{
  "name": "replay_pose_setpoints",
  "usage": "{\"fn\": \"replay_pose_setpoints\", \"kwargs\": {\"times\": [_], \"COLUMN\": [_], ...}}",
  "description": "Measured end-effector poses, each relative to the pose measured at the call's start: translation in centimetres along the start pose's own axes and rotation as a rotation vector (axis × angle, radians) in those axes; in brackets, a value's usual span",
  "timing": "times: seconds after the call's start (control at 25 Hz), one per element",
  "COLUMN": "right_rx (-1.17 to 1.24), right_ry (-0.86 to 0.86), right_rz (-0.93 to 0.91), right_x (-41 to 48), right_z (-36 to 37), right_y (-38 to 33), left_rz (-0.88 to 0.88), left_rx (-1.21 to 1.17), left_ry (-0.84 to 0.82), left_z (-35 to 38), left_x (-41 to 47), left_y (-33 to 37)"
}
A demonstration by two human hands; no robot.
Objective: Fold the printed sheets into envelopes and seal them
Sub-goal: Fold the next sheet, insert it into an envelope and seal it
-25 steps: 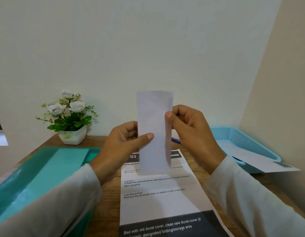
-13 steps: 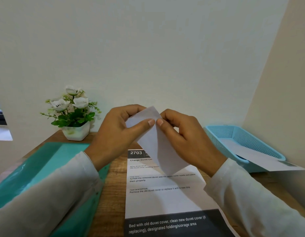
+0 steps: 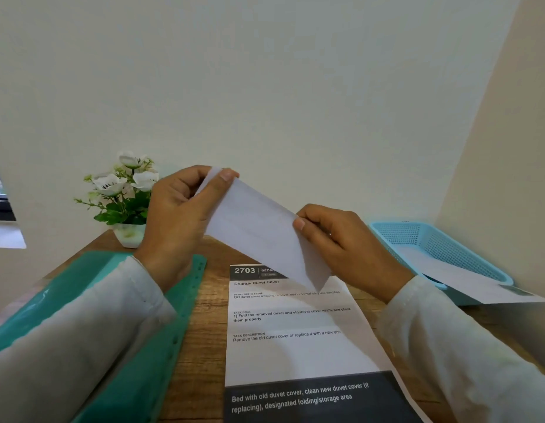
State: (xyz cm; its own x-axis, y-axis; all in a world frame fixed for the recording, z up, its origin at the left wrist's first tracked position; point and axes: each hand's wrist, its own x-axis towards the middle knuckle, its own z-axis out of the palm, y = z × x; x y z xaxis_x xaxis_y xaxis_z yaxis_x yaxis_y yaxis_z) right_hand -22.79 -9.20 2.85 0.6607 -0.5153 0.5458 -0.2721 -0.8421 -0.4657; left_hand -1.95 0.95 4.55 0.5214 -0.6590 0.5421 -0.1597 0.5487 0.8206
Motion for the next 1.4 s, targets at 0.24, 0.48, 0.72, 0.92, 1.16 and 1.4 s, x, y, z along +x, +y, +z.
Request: {"fn": "replay_pose_setpoints", "kwargs": {"times": [0.24, 0.48, 0.72, 0.92, 1.16, 1.4], "right_rx": [0.1, -0.04, -0.137, -0.152, -0.152, -0.257], "right_ry": [-0.058, -0.17, -0.208, -0.175, -0.138, -0.183], "right_rz": [0.2, 0.333, 0.325, 0.345, 0.383, 0.343], "right_x": [-0.4, -1.7, -2.1, -2.3, -2.6, -2.8], "right_z": [-0.5, 0.9, 1.3, 1.3, 1.4, 1.3], "right_y": [4.6, 9.9, 10.9, 11.1, 10.6, 10.2], "left_rz": [-0.206, -0.179, -0.063, -0.081, -0.045, 0.009], "left_rx": [0.098, 0.825, 1.115, 1.092, 1.102, 1.131], "left_ry": [0.019, -0.299, -0.414, -0.38, -0.363, -0.432], "left_z": [-2.2, -3.7, -3.2, -3.4, -3.4, -3.5], "left_x": [0.8, -0.7, -1.4, -1.5, -1.6, -1.3], "left_y": [-4.7, -9.8, -10.0, -10.3, -10.5, -9.8]}}
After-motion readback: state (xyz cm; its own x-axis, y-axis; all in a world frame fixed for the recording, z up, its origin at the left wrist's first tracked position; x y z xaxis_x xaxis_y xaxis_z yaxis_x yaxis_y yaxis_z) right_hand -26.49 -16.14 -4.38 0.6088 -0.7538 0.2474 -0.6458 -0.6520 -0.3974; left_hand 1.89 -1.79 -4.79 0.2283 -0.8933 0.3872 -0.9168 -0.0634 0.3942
